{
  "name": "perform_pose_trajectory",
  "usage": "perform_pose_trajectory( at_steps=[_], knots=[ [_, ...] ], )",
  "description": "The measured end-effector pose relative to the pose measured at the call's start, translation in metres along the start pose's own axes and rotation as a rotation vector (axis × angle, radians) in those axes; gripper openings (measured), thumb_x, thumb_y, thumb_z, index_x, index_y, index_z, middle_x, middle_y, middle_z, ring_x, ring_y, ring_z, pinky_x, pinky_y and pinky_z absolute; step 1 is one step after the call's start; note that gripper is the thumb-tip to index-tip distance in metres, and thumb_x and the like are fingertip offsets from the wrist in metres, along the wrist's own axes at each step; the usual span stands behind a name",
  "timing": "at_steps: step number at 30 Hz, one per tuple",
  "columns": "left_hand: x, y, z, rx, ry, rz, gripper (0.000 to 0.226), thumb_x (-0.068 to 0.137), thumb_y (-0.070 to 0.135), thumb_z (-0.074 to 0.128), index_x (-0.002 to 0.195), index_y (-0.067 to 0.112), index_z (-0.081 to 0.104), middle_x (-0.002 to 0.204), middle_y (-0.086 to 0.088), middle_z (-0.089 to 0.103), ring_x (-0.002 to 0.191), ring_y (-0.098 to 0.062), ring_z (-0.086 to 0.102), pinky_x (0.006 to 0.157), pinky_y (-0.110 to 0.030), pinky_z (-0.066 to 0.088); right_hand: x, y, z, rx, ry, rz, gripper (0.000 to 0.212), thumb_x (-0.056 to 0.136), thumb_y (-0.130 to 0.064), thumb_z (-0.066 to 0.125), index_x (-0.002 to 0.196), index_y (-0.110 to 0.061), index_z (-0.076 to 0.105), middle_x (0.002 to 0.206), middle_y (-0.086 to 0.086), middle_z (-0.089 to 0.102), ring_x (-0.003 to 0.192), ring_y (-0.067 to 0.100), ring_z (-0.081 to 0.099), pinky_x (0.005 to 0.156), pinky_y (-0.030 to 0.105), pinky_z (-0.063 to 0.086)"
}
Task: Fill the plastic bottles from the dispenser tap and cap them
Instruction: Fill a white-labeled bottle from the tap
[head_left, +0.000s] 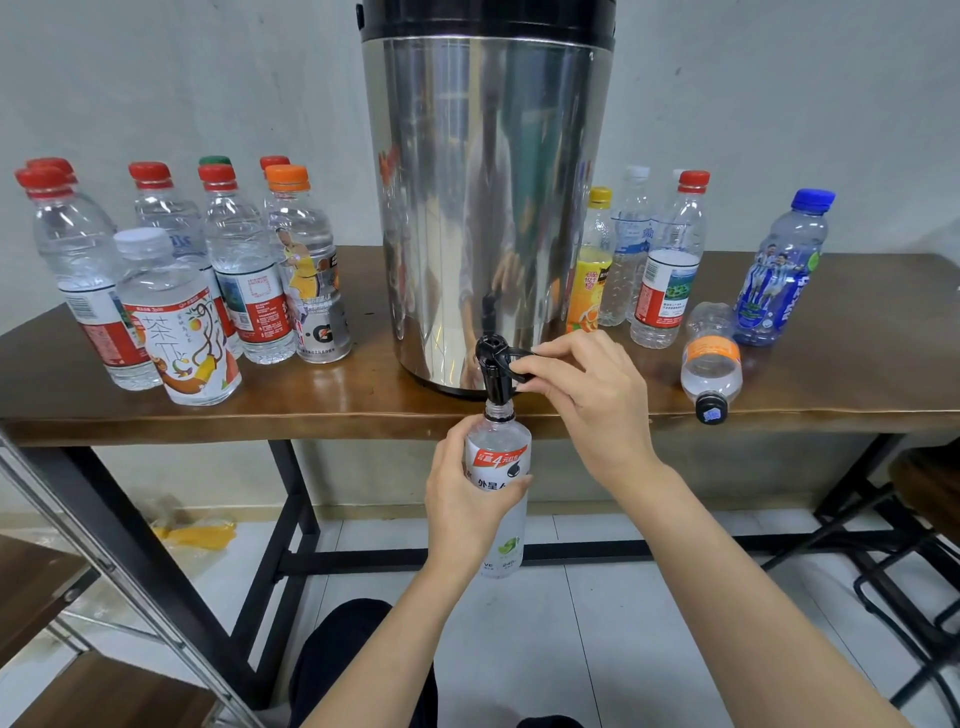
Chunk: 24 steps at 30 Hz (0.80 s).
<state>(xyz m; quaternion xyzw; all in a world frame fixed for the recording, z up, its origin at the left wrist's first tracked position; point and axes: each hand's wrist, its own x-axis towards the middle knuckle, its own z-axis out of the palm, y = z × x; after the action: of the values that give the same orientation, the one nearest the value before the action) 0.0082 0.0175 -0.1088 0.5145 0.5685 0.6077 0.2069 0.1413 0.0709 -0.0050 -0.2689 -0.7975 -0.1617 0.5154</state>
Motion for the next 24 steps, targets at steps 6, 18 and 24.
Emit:
perform_pose_trajectory(
  at_steps=[6,18,24],
  knots=[
    [-0.001,0.001,-0.001,-0.006,0.006,-0.002,0.074,0.065,0.018,0.092,0.123,0.039,0.050,0.120,0.013,0.061,0.109,-0.009,0.060,0.086,-0.022,0.054,0.004,0.003,0.000,-0.044,0.033,-0.062,0.021,0.092,-0.026,0.061,0.093,-0.015,0.079,0.084,0.004,0.067,0.080,0.026,0.061,0.082,0.031,0.040],
    [0.000,-0.002,-0.003,0.009,-0.012,-0.018,0.074,0.066,0.019,0.092,0.127,0.032,0.052,0.121,0.011,0.060,0.110,-0.012,0.060,0.086,-0.023,0.055,0.047,0.003,0.004,-0.061,0.005,-0.153,0.017,0.092,-0.029,0.063,0.086,-0.021,0.076,0.077,-0.009,0.066,0.077,0.016,0.047,0.093,0.032,0.030],
    [0.000,-0.001,-0.005,0.013,-0.028,-0.034,0.075,0.067,0.019,0.091,0.129,0.032,0.051,0.123,0.012,0.059,0.112,-0.010,0.058,0.089,-0.023,0.056,0.081,-0.003,0.010,0.149,-0.270,0.085,0.023,0.087,-0.042,0.061,0.086,-0.028,0.079,0.078,-0.016,0.066,0.082,0.013,0.045,0.078,0.034,0.037]
  ],
)
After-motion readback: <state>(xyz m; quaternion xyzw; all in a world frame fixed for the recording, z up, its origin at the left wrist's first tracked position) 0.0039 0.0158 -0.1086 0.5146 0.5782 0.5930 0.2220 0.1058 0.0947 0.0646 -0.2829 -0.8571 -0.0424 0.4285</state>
